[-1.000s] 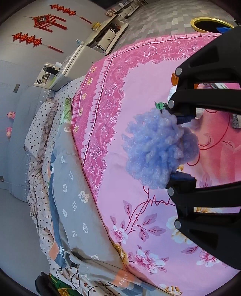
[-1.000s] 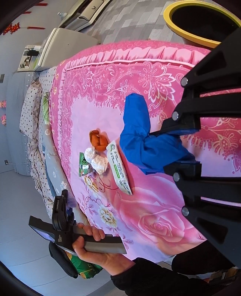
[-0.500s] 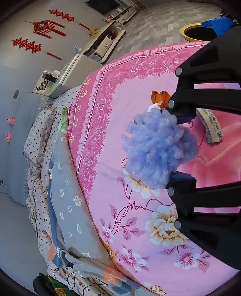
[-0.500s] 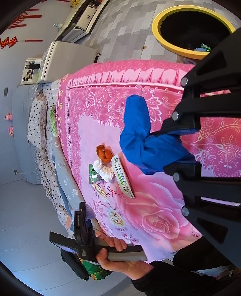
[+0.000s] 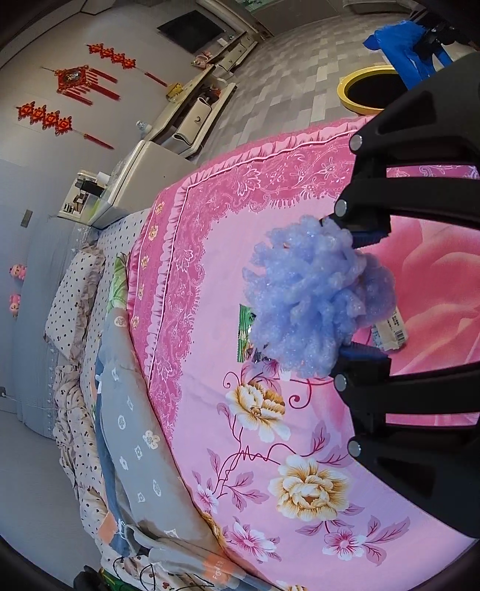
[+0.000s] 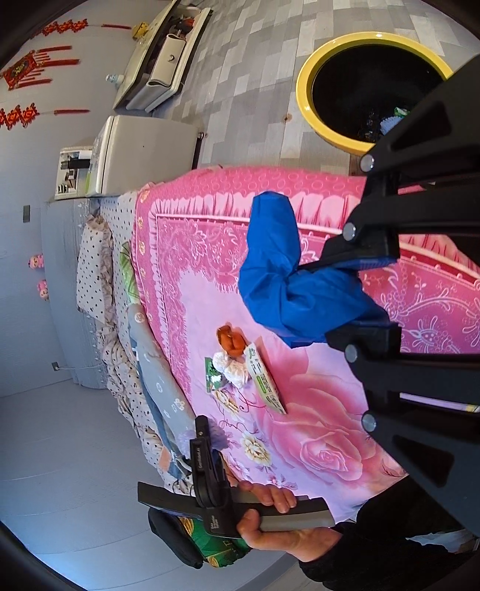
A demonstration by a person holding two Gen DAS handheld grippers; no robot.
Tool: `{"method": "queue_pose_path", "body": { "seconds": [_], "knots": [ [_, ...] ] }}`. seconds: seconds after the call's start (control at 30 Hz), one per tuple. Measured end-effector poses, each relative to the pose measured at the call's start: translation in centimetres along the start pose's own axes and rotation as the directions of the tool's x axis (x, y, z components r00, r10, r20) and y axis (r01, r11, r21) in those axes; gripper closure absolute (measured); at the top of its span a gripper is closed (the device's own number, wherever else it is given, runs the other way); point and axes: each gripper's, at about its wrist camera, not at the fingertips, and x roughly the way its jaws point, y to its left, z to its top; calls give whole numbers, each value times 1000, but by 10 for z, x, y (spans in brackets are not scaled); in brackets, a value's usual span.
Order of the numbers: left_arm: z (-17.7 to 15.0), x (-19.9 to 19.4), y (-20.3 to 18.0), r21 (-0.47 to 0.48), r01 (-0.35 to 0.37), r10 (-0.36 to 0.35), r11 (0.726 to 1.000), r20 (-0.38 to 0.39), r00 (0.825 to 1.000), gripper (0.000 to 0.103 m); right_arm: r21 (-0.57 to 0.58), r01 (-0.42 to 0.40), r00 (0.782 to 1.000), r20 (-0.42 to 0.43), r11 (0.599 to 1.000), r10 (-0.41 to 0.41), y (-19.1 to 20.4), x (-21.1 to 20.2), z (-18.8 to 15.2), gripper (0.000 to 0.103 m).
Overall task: Collect trash
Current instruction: 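Carry the blue mesh puff and blue glove to the bin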
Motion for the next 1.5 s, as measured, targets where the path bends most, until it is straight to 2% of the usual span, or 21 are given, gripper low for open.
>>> {"method": "queue_pose_path", "body": {
  "seconds": [0.33, 0.6, 1.03, 1.5],
  "knots": [
    [-13, -16, -59, 74, 89, -89, 993, -8, 996, 64, 52, 48, 998, 48, 998, -50, -32, -30, 0, 85],
    [-27, -22, -116, 142, 185, -182, 972, -32, 983, 64, 102, 88, 993, 76, 991, -95, -62, -53, 0, 84],
    [-50, -20, -211, 224, 331, -317, 917, -96, 944, 64, 210, 181, 970, 125, 961, -210, -126, -98, -6, 84],
    [-75, -8, -299, 279, 427, -392, 860, -174, 903, 64, 315, 256, 943, 127, 914, -307, -190, -125, -17, 84]
  ]
}}
